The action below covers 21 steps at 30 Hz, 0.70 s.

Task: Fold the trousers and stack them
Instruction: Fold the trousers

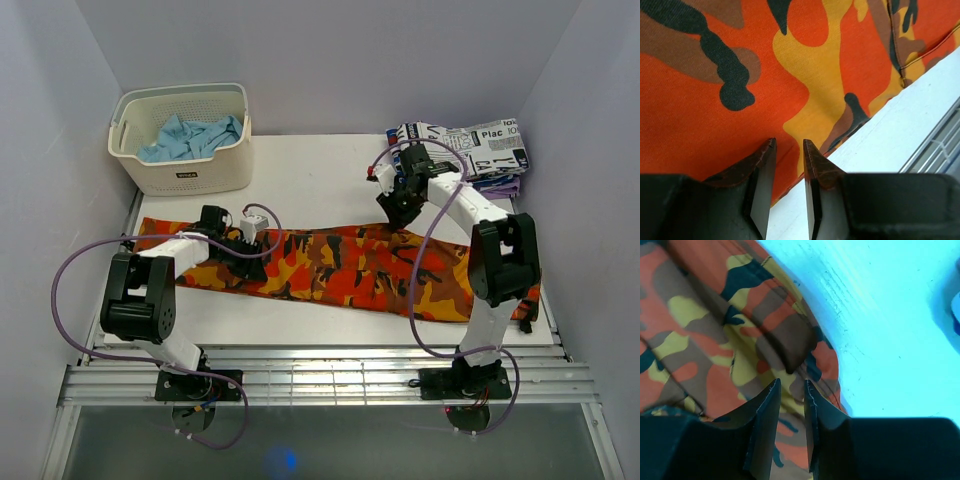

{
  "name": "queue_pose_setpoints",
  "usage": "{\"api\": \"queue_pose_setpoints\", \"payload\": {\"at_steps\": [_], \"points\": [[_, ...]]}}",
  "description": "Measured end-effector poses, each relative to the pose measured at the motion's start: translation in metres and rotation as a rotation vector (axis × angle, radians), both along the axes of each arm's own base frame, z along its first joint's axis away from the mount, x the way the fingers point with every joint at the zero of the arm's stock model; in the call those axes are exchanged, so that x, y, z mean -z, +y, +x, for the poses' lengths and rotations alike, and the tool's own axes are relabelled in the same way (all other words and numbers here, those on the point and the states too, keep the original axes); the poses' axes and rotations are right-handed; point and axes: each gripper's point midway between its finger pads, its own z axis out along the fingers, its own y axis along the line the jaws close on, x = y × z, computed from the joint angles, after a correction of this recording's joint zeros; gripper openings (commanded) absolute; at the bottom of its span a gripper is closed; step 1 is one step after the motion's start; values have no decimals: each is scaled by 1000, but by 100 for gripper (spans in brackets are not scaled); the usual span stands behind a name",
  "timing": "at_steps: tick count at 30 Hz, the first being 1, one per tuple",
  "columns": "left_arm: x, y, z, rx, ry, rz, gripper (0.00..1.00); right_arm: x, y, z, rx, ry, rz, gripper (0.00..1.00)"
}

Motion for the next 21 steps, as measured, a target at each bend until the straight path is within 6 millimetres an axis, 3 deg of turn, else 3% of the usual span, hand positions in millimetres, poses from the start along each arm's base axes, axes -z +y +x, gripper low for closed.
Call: {"api": "queue_pose_setpoints", "payload": {"at_steps": [2,5,15,18,21], "points": [[3,2,-1,19,-13,28,42,14,1,8,31,34,-16,33],[4,2,-3,58,-41,61,44,29,-1,3,60,91,-40,35],[7,-12,-7,150,-95,115,46,42,-8,4,117,101,-114,47],[7,-14,-6,154,-102,120,46,57,-9,5,129,123,-128,40],[8,-14,-5,151,-103,122,42,67,-10,4,132,147,-139,19]]}}
